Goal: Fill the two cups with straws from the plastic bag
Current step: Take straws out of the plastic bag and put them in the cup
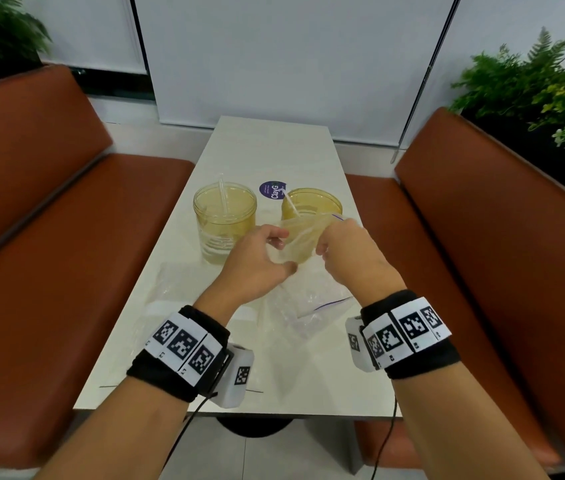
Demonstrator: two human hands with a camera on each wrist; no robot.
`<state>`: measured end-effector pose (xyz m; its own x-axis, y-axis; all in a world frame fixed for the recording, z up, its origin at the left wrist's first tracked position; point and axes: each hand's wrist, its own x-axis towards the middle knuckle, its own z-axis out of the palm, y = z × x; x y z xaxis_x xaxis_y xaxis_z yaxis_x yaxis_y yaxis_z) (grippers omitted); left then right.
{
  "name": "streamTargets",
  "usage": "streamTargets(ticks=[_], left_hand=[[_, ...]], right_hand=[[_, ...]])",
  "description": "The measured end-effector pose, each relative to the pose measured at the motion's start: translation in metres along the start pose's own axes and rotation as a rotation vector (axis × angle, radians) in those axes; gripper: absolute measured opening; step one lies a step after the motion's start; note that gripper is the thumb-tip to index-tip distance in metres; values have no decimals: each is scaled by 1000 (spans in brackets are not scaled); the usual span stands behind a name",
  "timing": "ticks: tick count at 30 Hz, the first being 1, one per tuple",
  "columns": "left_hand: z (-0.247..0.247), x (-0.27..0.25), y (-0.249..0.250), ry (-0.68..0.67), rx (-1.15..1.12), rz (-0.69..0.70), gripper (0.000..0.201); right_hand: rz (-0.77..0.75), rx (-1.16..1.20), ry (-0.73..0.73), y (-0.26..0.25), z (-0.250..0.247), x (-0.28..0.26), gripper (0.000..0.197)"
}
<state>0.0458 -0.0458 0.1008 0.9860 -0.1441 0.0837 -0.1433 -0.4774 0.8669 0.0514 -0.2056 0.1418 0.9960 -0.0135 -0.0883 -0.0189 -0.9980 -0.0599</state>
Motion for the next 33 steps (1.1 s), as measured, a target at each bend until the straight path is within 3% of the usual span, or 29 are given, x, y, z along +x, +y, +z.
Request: streamTargets(ticks=[5, 8, 10, 13, 14, 16, 18, 21, 23, 25, 29, 33], left_hand=[[13, 0, -4, -117, 14, 9, 103], [23, 3, -4, -107, 12, 18, 109], [32, 7, -6, -42, 16, 20, 92], [38, 16, -9, 79, -49, -4, 43], [38, 18, -8, 90, -90, 18, 36], [36, 23, -10, 97, -142, 57, 33], [34, 25, -10, 78, -179, 108, 27], [30, 29, -17, 73, -193, 86, 29], [27, 30, -16, 51, -266, 85, 10], [22, 31, -15, 48, -256, 93, 20], [15, 31, -25, -9, -237, 86, 20], [13, 33, -34, 10, -311, 47, 23]], right_hand=[[-78, 98, 55, -16, -46, -14, 22], [-148, 167, 94, -24, -60, -18, 22], [-169, 243, 110, -26, -59, -15, 23], [-248, 468, 240, -26, -50, -12, 14], [-275, 576, 281, -25, -46, -11, 23], [-294, 707, 292, -21, -37, -9, 50], [-301, 674, 248, -15, -25, 0, 61], [-392, 597, 241, -14, -2, 15, 53], [-460, 603, 277, -17, 7, 18, 56], [-522, 610, 258, -19, 7, 19, 54], [-586, 572, 183, -18, 4, 29, 35], [-593, 436, 227, -28, 13, 38, 31]])
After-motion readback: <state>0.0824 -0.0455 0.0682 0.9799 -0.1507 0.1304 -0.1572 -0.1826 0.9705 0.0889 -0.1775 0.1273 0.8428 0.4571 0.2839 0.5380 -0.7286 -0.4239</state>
